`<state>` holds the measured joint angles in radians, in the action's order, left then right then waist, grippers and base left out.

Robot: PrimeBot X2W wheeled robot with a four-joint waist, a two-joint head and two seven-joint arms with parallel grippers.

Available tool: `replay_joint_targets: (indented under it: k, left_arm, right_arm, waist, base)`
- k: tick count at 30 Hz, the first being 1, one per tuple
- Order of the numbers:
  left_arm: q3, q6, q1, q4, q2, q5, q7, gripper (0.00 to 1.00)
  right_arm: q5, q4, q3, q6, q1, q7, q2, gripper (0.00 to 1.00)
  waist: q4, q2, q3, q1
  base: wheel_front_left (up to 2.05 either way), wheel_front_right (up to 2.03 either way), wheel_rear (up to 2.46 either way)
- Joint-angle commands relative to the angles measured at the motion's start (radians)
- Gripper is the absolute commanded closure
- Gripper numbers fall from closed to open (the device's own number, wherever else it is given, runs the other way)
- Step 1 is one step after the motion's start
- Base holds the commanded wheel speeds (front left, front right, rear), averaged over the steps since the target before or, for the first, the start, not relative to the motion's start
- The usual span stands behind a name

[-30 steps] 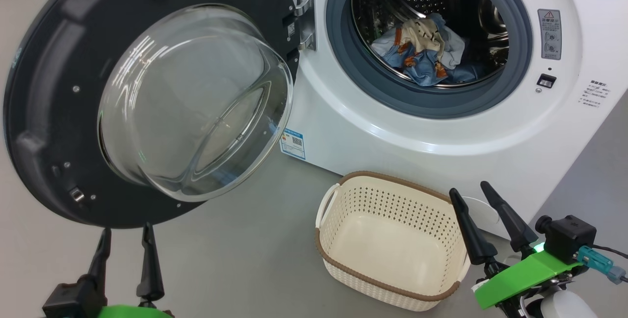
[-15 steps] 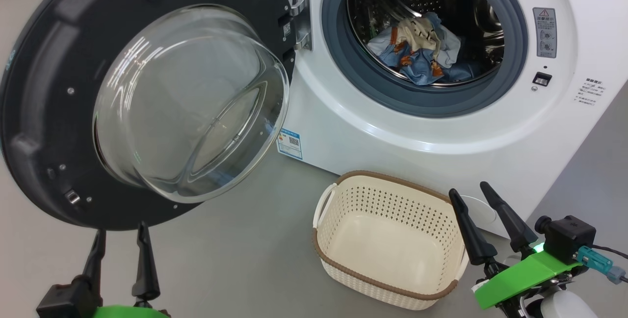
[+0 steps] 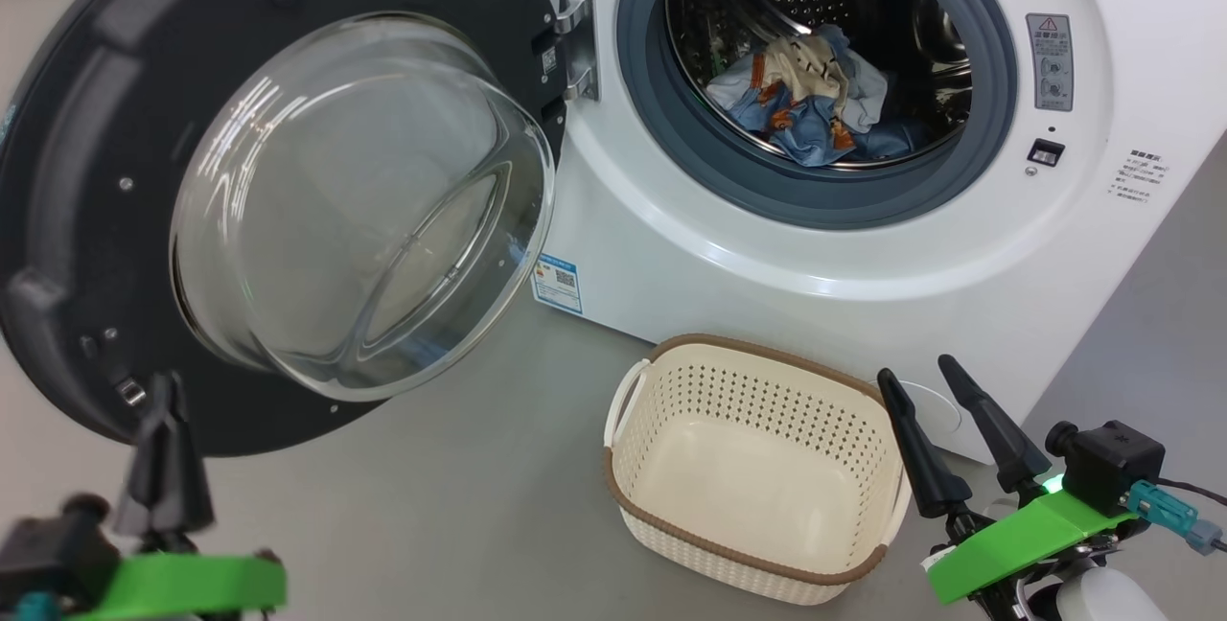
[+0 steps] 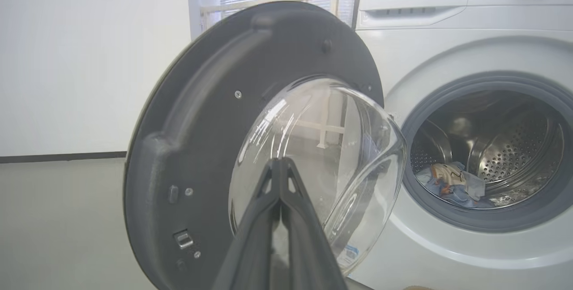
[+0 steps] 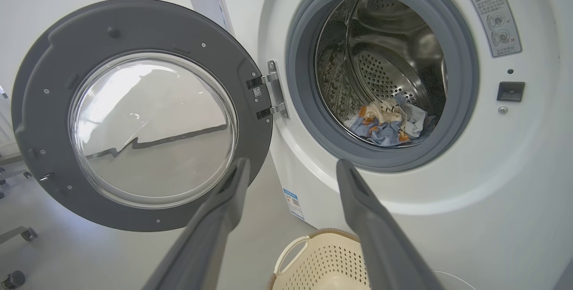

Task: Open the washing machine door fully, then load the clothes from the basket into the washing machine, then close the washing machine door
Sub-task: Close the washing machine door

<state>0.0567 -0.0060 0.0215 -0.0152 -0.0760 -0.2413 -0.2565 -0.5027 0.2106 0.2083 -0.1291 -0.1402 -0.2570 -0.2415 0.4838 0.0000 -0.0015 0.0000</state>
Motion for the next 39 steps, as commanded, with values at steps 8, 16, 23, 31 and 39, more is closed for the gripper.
replay_joint_targets:
  k: [8,16,23,31,39]
  left_arm:
    - [0.116,-0.042,0.213,0.159,-0.125,-0.068,0.046,1.0]
    - [0.347,-0.082,0.419,0.066,-0.234,-0.401,0.131,1.0]
    - [0.499,-0.102,0.543,-0.171,-0.297,-0.671,0.203,1.0]
    - [0.592,-0.08,0.634,-0.524,-0.374,-0.809,0.277,1.0]
    - [0.633,-0.076,0.685,-0.745,-0.415,-0.885,0.352,1.0]
  right_arm:
    - [-0.008,-0.025,0.017,-0.002,0.004,-0.005,-0.012,0.0]
    - [-0.006,-0.027,0.033,-0.002,-0.011,-0.005,-0.037,0.0]
    - [-0.013,-0.028,0.043,-0.002,-0.025,-0.005,-0.071,0.0]
    - [-0.019,-0.032,0.06,-0.002,-0.048,-0.005,-0.107,0.0]
    - [-0.024,-0.038,0.072,-0.002,-0.06,-0.005,-0.128,0.0]
  waist:
    - [-0.014,0.0,0.002,0.0]
    - [-0.053,0.0,0.036,0.0]
    - [-0.095,0.0,0.068,0.0]
    - [-0.141,0.0,0.094,0.0]
    - [-0.17,0.0,0.113,0.0]
  base:
    - [0.0,0.0,0.0]
    - [0.0,0.0,0.0]
    - [0.0,0.0,0.0]
    - [0.0,0.0,0.0]
    - [0.0,0.0,0.0]
